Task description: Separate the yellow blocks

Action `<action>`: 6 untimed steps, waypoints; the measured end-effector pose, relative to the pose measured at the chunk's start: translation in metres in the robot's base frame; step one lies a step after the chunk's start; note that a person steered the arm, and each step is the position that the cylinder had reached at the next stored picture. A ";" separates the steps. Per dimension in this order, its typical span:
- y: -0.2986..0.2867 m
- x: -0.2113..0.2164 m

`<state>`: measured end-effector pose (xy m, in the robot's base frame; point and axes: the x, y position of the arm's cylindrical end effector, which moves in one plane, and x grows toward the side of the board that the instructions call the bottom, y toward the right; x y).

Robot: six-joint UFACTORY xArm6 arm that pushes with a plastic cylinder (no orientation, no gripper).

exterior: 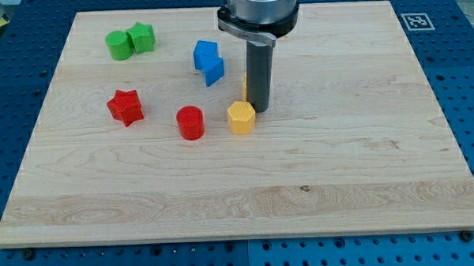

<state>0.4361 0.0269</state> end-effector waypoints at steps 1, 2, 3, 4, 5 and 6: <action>0.000 0.000; 0.000 0.001; 0.000 0.005; -0.001 0.005; -0.002 -0.003; 0.021 -0.012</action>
